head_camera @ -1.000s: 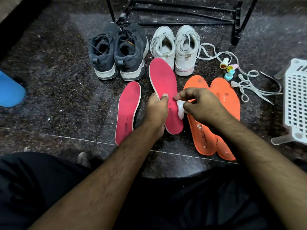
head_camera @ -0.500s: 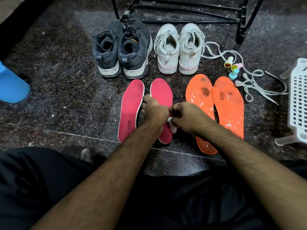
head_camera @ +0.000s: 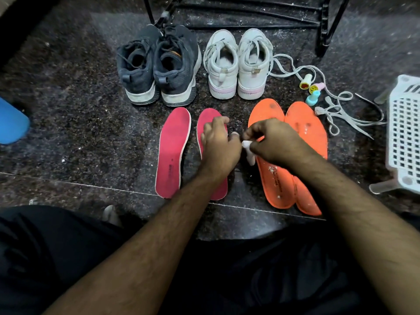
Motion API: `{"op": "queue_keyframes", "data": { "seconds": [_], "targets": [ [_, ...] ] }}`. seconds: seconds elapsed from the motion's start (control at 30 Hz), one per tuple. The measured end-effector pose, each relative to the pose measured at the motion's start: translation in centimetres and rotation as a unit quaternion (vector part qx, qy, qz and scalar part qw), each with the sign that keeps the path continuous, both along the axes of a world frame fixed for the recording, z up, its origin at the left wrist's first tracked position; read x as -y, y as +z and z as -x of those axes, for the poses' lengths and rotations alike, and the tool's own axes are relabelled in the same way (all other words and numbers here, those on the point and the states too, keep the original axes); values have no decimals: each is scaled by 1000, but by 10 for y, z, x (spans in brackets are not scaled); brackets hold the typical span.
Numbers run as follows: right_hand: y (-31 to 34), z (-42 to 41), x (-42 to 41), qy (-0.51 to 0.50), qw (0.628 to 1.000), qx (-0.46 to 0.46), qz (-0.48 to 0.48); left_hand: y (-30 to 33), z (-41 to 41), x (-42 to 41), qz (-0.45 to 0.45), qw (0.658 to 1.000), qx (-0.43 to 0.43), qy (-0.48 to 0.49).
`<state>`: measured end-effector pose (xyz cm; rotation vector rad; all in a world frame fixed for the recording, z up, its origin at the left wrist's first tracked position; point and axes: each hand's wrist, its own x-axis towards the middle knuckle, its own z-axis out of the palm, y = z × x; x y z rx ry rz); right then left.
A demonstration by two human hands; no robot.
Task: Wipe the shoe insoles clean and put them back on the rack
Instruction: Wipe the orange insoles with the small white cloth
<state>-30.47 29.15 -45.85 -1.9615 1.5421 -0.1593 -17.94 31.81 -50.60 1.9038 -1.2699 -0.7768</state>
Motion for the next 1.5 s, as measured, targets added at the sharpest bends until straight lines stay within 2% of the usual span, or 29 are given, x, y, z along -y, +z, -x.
{"op": "queue_keyframes", "data": {
  "seconds": [0.17,0.27,0.37,0.57,0.67,0.87,1.0,1.1,1.2,1.33,1.43,1.5],
  "targets": [
    [-1,26,15,-71,993,-98,15,2,9,-1,-3,996,-78,-48],
    [-2,32,15,-62,983,-170,-25,3,12,-4,-44,987,-140,-61],
    [-3,31,12,-55,976,-204,-59,3,14,-7,-107,975,-183,-61],
    [-4,24,11,-54,987,-120,-91,-1,13,-4,-126,959,-254,-21],
    [-8,23,10,-43,991,-77,-100,-3,10,-4,-138,963,-229,23],
    [-13,26,12,-36,990,-15,-132,-7,6,-9,-129,973,-190,-16],
    [-11,32,19,-99,994,21,-41,0,6,-8,-95,974,-205,10],
    [-9,32,23,-147,983,102,38,5,5,-7,-80,966,-241,38],
    [-5,31,22,-174,969,157,74,7,4,-5,-64,955,-283,63],
    [-10,31,21,-178,975,128,41,13,2,-4,-47,930,-356,79],
    [-10,20,15,-158,974,158,-35,20,3,-5,-94,886,-448,80],
    [-9,15,13,-146,974,170,-45,24,4,-7,-112,856,-500,65]
  ]
}}
